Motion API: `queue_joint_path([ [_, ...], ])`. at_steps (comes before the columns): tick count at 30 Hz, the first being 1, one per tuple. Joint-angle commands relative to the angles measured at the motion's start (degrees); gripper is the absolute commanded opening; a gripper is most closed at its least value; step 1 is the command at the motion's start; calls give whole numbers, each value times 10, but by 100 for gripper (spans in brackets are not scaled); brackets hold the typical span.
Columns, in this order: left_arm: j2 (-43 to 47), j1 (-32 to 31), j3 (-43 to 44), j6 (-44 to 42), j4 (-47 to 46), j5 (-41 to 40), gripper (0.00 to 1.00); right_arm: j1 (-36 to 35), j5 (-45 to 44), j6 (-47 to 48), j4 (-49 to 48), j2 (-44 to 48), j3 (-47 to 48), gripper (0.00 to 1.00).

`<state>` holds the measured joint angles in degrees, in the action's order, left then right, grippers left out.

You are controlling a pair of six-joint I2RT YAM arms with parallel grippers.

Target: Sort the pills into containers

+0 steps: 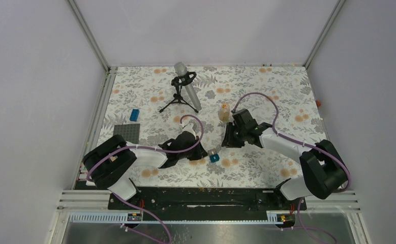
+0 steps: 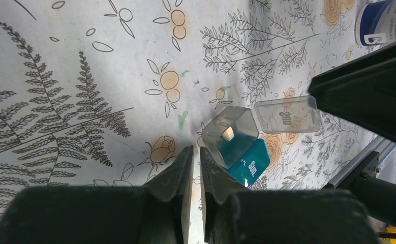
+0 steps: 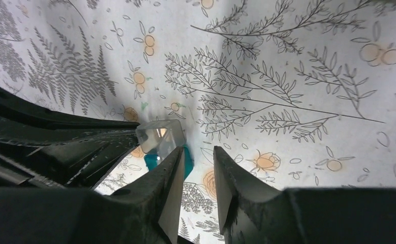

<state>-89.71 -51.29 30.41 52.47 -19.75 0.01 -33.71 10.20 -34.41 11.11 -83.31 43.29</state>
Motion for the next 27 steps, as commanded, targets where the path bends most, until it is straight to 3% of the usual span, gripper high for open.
queue_joint_path([
  [1,18,-2,9,-8,0,-23,10,-3,-51,-7,42,45,41,39],
  [6,15,-2,11,-7,-5,-22,10,-4,5,8,41,46,51,44],
  [11,11,-2,11,-5,-9,-18,10,-4,40,19,41,20,56,34],
  [27,1,-2,21,-6,-18,-3,6,-9,78,24,23,0,54,20],
])
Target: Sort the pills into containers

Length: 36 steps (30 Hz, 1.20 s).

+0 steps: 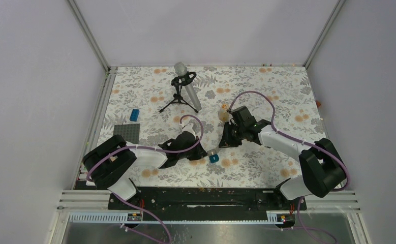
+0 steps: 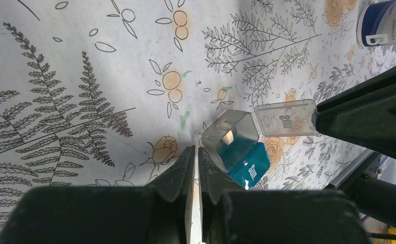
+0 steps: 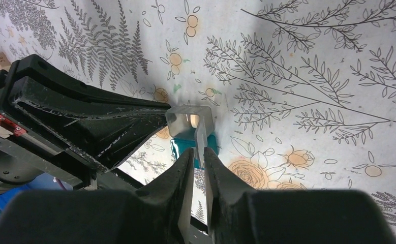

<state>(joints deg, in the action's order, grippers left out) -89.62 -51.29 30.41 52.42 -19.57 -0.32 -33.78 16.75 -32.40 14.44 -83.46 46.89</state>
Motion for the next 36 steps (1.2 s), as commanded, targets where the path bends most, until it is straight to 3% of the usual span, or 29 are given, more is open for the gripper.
queue_joint_path([
  [1,-1,-2,23,-5,-21,1,6,-8,9,3,-11,3,17,19],
  [9,-6,-2,28,-4,-30,17,5,-22,-3,5,-9,10,19,15],
  [19,-18,-3,32,-3,-30,21,4,-41,-6,2,5,4,36,27],
  [36,-15,-3,30,-5,-31,18,3,-55,-8,-1,-13,-55,47,31],
])
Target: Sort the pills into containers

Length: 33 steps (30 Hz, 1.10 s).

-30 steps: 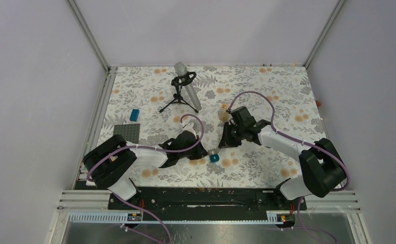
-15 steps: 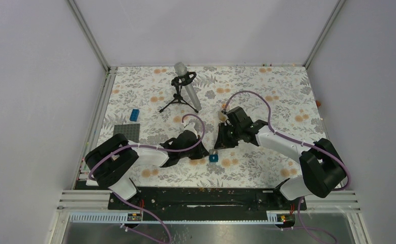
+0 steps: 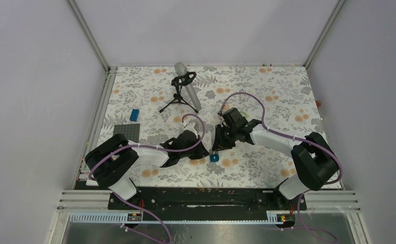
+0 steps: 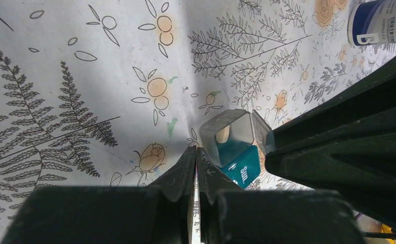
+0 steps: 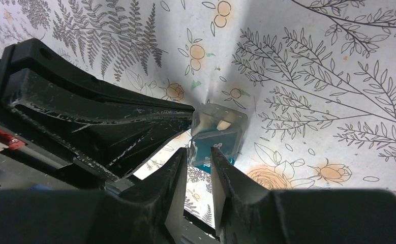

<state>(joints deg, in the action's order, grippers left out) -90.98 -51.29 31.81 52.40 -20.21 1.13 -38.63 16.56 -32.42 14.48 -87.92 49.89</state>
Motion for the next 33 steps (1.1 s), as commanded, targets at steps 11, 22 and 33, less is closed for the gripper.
queue_joint_path([
  [11,0,-3,14,-4,-24,2,3,-7,9,-3,-31,-39,16,41],
  [22,29,-2,5,1,-35,-5,8,-7,-16,-12,-15,-31,23,32],
  [33,76,-3,-26,5,-74,-31,17,-7,-54,-3,20,15,41,30],
])
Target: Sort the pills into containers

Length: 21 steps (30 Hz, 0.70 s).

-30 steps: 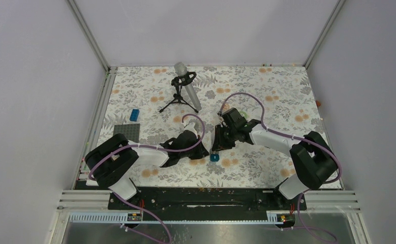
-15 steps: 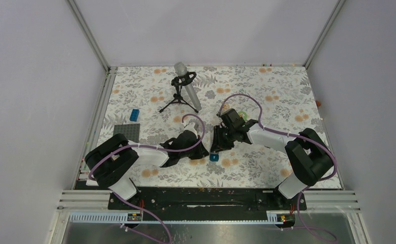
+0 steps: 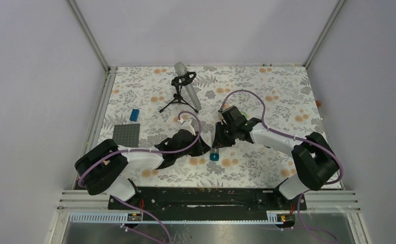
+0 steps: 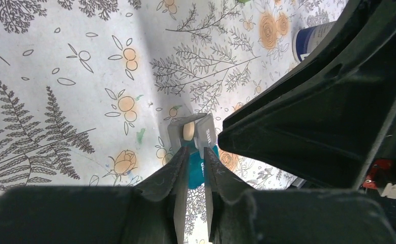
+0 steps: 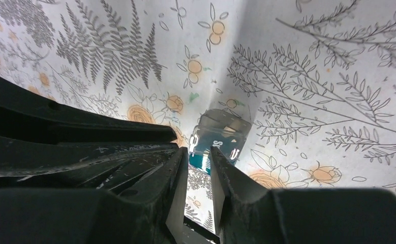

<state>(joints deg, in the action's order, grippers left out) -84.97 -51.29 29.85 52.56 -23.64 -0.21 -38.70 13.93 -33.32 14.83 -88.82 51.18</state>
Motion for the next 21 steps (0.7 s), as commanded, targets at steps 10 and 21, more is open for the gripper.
queue_joint_path([
  [10,-9,-3,-5,22,-65,-5,35,-6,-60,30,38,28,13,34],
  [21,-51,-2,13,21,-65,-1,44,-7,-55,31,16,-8,-2,35],
])
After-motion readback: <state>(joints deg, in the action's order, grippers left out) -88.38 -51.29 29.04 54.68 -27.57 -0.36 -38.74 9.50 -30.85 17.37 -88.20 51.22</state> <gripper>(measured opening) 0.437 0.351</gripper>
